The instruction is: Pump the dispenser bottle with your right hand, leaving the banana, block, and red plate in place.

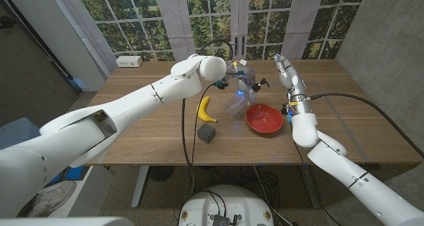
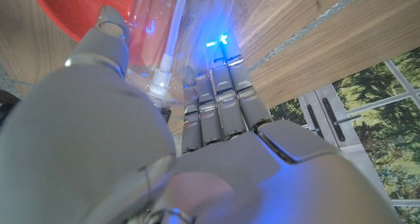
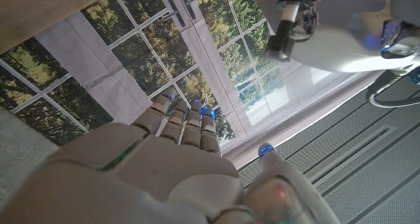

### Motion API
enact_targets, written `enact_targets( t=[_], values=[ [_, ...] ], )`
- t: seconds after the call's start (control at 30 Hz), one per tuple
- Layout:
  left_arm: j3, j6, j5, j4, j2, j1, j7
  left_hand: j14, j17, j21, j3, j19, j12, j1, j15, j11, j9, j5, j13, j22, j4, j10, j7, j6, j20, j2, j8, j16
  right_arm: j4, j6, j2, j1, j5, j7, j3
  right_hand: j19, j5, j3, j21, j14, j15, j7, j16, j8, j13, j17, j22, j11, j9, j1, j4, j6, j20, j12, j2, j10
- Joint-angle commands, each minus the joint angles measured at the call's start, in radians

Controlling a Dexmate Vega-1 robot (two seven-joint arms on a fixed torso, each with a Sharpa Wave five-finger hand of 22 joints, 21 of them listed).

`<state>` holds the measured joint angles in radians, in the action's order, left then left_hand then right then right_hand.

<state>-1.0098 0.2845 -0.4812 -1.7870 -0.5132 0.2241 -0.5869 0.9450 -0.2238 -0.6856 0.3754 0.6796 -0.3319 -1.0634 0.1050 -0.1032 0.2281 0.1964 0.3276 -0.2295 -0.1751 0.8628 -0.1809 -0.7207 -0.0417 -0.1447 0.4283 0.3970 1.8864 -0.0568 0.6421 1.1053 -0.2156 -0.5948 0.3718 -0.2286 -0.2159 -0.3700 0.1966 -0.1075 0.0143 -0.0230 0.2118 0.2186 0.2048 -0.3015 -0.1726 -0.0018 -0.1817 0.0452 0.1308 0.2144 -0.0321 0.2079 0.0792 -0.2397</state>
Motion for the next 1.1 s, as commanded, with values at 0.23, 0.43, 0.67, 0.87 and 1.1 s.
enact_targets(
  t=[0.23, 0.43, 0.67, 0.87, 1.1],
  values=[
    [0.017, -0.004, -0.029, -0.016, 0.009, 0.024, 0.013, 0.258, -0.151, -0.019, -0.006, -0.007, 0.002, -0.257, -0.346, 0.238, -0.001, 0.004, 0.074, -0.004, -0.002, 0.248, 0.148, -0.224, -0.144, 0.259, -0.012, 0.024, 0.016, 0.017, 0.028, -0.025, 0.026, 0.118, 0.033, -0.005, 0.007, -0.001, 0.006, -0.005, 0.001, 0.002, 0.007, -0.001, 0.001, -0.001, -0.001, -0.002, -0.002, -0.010, 0.006, 0.010, -0.002, 0.007, 0.042, -0.005],
    [0.020, 0.000, -0.040, -0.023, 0.011, 0.033, 0.026, 0.260, -0.157, -0.028, -0.008, -0.007, 0.002, -0.259, -0.346, 0.235, -0.003, 0.005, 0.070, -0.005, -0.004, 0.255, 0.141, -0.236, -0.144, 0.256, -0.015, 0.026, 0.045, 0.072, 0.040, -0.034, 0.033, 0.165, 0.048, 0.002, 0.008, 0.004, 0.002, 0.011, -0.004, 0.001, 0.003, -0.011, 0.001, -0.002, -0.001, -0.005, -0.002, -0.021, 0.014, -0.006, -0.005, 0.001, 0.042, 0.005],
    [0.023, 0.000, -0.043, -0.026, 0.010, 0.034, 0.019, 0.261, -0.162, -0.038, -0.009, -0.005, 0.005, -0.263, -0.346, 0.233, -0.006, 0.006, 0.062, -0.005, -0.005, 0.260, 0.137, -0.245, -0.144, 0.253, -0.021, 0.028, 0.022, 0.049, 0.041, -0.061, 0.046, 0.205, 0.078, 0.002, 0.008, 0.007, 0.002, 0.015, -0.006, 0.001, 0.003, -0.016, 0.001, -0.003, -0.001, -0.004, -0.002, -0.027, 0.019, -0.013, -0.005, -0.002, 0.041, 0.012],
    [0.024, 0.006, -0.056, -0.037, 0.006, 0.040, 0.023, 0.265, -0.165, -0.045, -0.010, -0.003, 0.005, -0.264, -0.345, 0.235, -0.007, 0.007, 0.059, -0.006, -0.005, 0.264, 0.139, -0.249, -0.145, 0.252, -0.025, 0.030, 0.041, 0.081, 0.047, -0.067, 0.042, 0.233, 0.095, 0.004, 0.008, 0.010, 0.001, 0.016, -0.007, 0.005, 0.003, -0.018, 0.001, -0.003, -0.002, -0.003, -0.002, -0.031, 0.022, -0.016, -0.005, -0.003, 0.041, 0.012],
    [0.035, 0.010, -0.062, -0.048, 0.004, 0.058, 0.046, 0.270, -0.171, -0.057, -0.012, -0.001, 0.006, -0.268, -0.345, 0.230, -0.010, 0.008, 0.052, -0.006, -0.007, 0.273, 0.132, -0.264, -0.150, 0.244, -0.029, 0.033, 0.045, 0.074, 0.052, -0.072, 0.027, 0.234, 0.114, 0.021, 0.006, 0.018, -0.005, 0.040, -0.012, 0.007, -0.003, -0.031, 0.001, -0.003, -0.002, 0.003, -0.002, -0.040, 0.030, -0.050, -0.003, -0.012, 0.041, 0.037]
  ],
)
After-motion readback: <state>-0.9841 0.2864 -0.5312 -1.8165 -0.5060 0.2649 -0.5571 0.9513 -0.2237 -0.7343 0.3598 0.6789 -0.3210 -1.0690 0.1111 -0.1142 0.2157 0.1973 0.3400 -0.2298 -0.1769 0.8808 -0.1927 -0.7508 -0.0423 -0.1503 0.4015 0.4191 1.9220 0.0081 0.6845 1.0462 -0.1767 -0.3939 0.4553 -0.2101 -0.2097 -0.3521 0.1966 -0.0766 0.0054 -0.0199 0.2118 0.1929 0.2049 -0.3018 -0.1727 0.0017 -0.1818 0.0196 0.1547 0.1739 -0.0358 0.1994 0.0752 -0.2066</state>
